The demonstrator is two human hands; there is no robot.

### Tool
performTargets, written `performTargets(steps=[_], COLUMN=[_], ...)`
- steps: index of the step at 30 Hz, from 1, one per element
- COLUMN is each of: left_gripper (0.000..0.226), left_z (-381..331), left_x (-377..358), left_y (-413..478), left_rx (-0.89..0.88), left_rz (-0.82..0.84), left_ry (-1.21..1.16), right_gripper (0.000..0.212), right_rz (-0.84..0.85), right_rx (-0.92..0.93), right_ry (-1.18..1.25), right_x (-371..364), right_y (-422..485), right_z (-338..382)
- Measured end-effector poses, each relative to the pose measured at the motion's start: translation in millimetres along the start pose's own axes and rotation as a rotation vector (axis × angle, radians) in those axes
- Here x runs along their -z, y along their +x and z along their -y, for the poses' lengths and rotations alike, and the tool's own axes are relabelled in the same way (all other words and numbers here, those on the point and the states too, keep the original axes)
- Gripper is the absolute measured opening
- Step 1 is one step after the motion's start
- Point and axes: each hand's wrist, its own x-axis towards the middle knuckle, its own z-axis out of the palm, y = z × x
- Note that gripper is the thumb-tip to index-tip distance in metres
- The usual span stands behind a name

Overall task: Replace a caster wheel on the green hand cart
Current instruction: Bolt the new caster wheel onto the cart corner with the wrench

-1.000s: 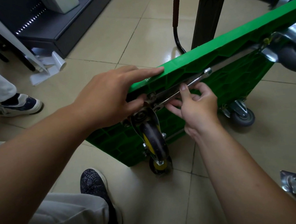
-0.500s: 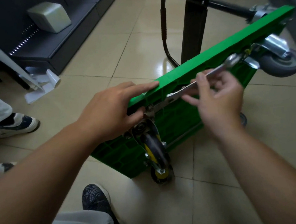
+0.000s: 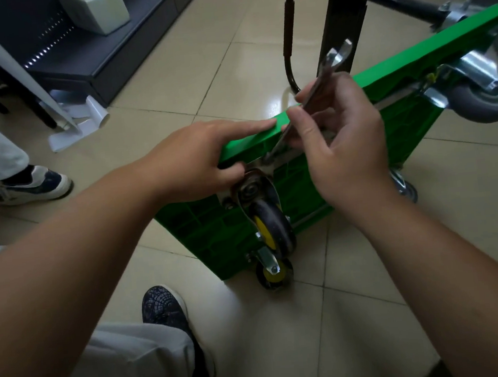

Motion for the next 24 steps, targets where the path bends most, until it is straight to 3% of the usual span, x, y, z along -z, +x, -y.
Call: performTargets(steps=[6, 12, 20, 24], left_gripper=[0.074, 0.056, 0.051, 0.054], left_z=[3, -1, -6, -5], left_x=[-8, -9, -9, -8], left_y=[2, 2, -2, -3], left_rx=[-0.011, -0.033, -0.036, -0.002], left_rz=[-0.085, -0.095, -0.116, -0.107], left_ry=[0.009, -0.015, -0.030, -0.037], right_gripper=[0.021, 0.019, 0.014, 0.014], right_rz=[0.060, 0.122, 0.095, 0.049], right_rx=[0.074, 0.187, 0.124, 0.087], right_ry=[-0.110, -0.227, -0.176, -0.266], right_x=[-6, -20, -24, -27], right_y=[-4, -14, -15, -11], right_z=[5, 14, 13, 10])
